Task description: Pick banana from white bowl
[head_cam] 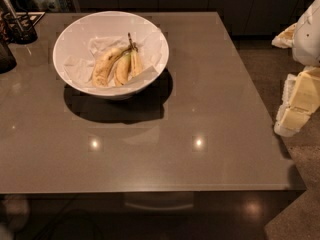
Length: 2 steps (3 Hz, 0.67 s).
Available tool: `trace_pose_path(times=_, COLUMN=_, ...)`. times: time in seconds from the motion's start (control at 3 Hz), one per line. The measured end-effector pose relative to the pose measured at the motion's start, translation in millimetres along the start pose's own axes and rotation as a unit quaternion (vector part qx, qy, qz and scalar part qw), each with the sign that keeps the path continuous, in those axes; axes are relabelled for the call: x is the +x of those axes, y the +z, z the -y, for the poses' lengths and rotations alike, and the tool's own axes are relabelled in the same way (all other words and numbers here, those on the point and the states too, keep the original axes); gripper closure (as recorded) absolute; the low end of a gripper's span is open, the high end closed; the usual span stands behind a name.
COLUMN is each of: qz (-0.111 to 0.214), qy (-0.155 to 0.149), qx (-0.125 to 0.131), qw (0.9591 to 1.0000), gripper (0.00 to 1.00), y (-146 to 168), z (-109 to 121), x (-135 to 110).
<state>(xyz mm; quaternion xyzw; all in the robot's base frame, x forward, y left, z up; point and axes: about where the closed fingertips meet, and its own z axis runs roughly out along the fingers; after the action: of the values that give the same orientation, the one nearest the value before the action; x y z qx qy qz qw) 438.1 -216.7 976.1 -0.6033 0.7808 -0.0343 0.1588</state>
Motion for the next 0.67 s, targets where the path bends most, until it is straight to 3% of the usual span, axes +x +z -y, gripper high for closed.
trace_pose_path(times=0.67, qz=0.003, qy=0.010, qx=0.004, qw=0.9999, gripper=0.00, y=-0.8, z=3.1, x=-6.6)
